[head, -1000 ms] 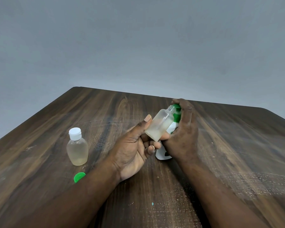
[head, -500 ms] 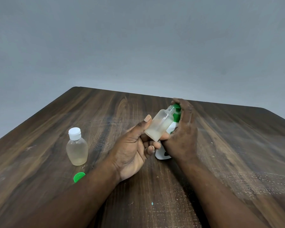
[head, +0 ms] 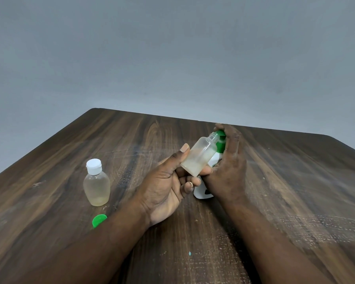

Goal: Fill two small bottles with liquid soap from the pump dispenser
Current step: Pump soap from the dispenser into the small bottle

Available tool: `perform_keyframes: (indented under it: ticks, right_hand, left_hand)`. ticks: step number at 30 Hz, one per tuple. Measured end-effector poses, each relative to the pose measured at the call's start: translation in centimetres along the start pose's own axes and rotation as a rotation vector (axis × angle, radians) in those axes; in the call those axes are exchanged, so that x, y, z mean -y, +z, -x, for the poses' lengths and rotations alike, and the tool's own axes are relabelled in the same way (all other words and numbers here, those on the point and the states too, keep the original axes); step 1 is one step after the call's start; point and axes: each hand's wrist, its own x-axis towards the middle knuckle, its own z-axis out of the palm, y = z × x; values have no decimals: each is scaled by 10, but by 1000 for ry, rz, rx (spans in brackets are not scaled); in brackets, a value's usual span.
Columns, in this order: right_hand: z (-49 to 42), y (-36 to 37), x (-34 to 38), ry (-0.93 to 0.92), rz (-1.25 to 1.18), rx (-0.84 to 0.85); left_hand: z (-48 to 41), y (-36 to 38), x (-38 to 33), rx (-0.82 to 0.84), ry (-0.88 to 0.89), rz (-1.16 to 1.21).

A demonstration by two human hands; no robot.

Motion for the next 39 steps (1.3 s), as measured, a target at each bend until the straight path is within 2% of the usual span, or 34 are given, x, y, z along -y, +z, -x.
perform_keyframes:
  ticks: [39]
  right_hand:
    - [-1, -1, 0, 3, -8, -1]
  left_hand:
    - [-1, -1, 1, 3, -7, -22]
